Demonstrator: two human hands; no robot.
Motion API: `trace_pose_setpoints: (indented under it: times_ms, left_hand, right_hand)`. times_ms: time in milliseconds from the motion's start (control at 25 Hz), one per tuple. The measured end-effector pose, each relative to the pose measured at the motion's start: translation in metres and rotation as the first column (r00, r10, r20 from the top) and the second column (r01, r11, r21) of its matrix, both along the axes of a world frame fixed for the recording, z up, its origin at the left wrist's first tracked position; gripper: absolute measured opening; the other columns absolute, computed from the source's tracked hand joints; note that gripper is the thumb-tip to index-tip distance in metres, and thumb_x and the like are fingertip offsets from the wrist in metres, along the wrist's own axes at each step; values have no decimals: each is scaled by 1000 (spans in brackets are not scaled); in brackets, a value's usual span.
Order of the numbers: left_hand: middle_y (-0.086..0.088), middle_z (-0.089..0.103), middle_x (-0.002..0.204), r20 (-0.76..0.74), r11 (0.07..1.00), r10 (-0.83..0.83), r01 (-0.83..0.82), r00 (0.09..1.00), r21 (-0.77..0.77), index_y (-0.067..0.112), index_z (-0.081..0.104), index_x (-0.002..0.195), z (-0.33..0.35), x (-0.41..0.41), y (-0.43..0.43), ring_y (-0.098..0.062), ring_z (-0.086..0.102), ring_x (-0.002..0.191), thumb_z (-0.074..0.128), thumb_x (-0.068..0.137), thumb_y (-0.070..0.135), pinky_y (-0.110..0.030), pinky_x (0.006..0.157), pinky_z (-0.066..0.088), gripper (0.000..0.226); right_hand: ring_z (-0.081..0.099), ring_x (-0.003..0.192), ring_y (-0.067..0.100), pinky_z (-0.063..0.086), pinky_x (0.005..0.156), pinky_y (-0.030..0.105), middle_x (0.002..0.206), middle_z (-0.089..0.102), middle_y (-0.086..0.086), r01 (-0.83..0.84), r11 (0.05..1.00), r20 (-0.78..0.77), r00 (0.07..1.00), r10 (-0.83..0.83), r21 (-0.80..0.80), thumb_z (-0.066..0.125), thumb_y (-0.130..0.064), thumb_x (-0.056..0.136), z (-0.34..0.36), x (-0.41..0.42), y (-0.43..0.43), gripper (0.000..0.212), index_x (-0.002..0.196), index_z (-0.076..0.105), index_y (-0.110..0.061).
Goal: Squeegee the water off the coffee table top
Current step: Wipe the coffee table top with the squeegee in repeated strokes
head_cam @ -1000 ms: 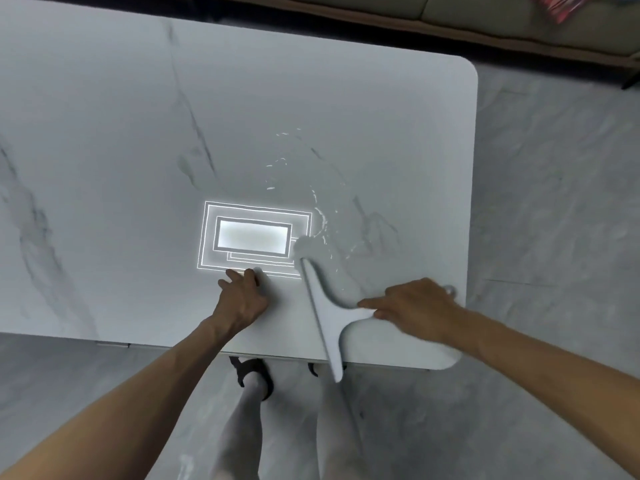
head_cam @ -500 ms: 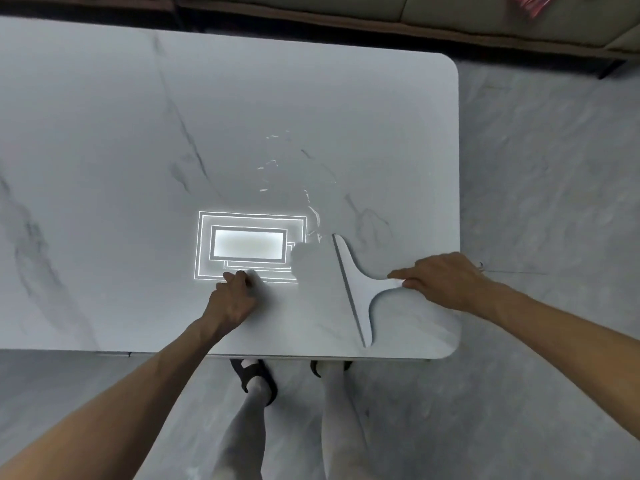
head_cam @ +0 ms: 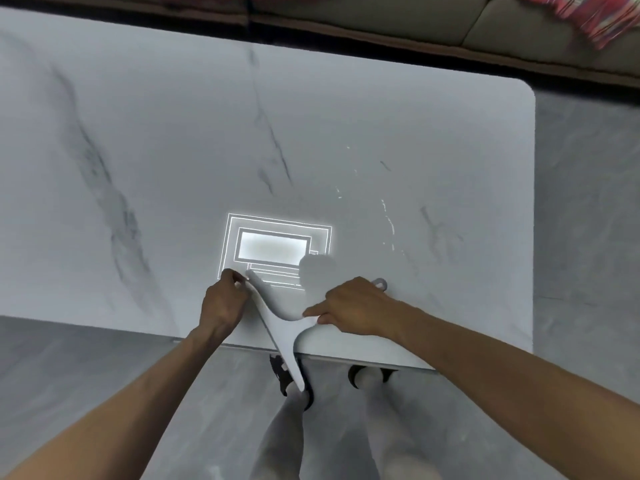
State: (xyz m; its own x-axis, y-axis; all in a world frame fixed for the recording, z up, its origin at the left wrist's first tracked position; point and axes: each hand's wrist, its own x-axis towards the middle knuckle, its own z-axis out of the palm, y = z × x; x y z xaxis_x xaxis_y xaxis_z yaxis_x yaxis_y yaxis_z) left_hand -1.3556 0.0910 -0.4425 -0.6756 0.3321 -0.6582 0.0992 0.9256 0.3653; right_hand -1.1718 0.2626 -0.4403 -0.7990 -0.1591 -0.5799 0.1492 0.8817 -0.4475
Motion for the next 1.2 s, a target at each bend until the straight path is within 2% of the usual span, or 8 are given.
trace_pose_setpoints:
  times_ms: [240, 440, 640, 800, 880, 1040, 1120, 1200]
  left_hand:
    - [-14, 65, 110, 35, 998, 30, -28, 999, -52, 12, 50, 121, -9, -27, -3, -28, 57, 86, 46, 95, 23, -33, 72, 44, 28]
    - [-13, 64, 98, 39, 998, 37, -35, 999, -49, 12, 50, 119, -16, -16, 56, -36, 62, 95, 43, 96, 20, -32, 71, 41, 26]
    - [-16, 60, 119, 51, 997, -43, 40, 998, 63, 8, 46, 128, -35, 1, 147, -35, 59, 107, 54, 90, 11, -31, 78, 42, 40]
    - [-30, 46, 129, -283, 907, -418, 376, 863, -191, -3, 38, 131, -68, 4, 210, -47, 47, 113, 43, 79, 17, -51, 93, 43, 56]
    - [-41, 33, 139, -335, 858, -504, 416, 796, -302, -4, 28, 140, -77, 0, 231, -63, 37, 119, 66, 67, 26, -63, 99, 37, 88]
    - [-42, 16, 147, -176, 838, -468, 372, 866, -400, 8, 8, 146, -87, -24, 252, -71, 22, 125, 92, 18, 56, -69, 104, 26, 161]
    - [-38, 0, 152, -125, 859, -412, 339, 903, -383, 14, -7, 148, -91, -33, 254, -69, 8, 132, 87, 17, 67, -68, 109, 17, 169]
    - [-36, -8, 153, -133, 870, -398, 327, 908, -370, 14, -12, 149, -96, -39, 251, -68, 1, 134, 83, 22, 72, -67, 110, 15, 169]
  right_hand:
    - [61, 100, 22, 37, 75, 32, 112, 67, 0, -25, 999, -42, 999, 26, 32, 39, -40, 101, -20, -42, 25, 36, 135, 49, -45]
    - [59, 110, 20, 34, 74, 30, 119, 66, -6, 210, 968, -12, 977, -211, 138, 36, -48, 98, -16, -19, 142, 34, 130, 46, -56]
    - [55, 119, 13, 39, 83, 27, 128, 61, -17, 389, 893, 48, 911, -409, 227, 38, -46, 98, 4, 63, 258, 34, 129, 46, -58]
    - [57, 115, 10, 35, 76, 24, 123, 62, -23, 388, 863, 54, 903, -426, 323, 36, -51, 97, 27, 107, 307, 34, 128, 42, -64]
    - [57, 116, 10, 35, 76, 24, 126, 61, -23, 440, 841, 3, 886, -465, 316, 35, -53, 96, 38, 100, 325, 34, 129, 41, -62]
    - [62, 85, 15, 42, 71, 30, 94, 70, -17, 725, 682, -98, 689, -718, 96, 38, -45, 97, 44, 7, 360, 31, 123, 55, -49]
    - [55, 72, 20, 45, 72, 35, 80, 64, -4, 839, 542, -108, 535, -838, -44, 37, -35, 96, 30, -60, 377, 31, 115, 61, -37]
    - [51, 76, 26, 45, 70, 35, 90, 59, 4, 907, 404, -100, 394, -913, -118, 32, -28, 95, 12, -124, 385, 35, 117, 58, -23]
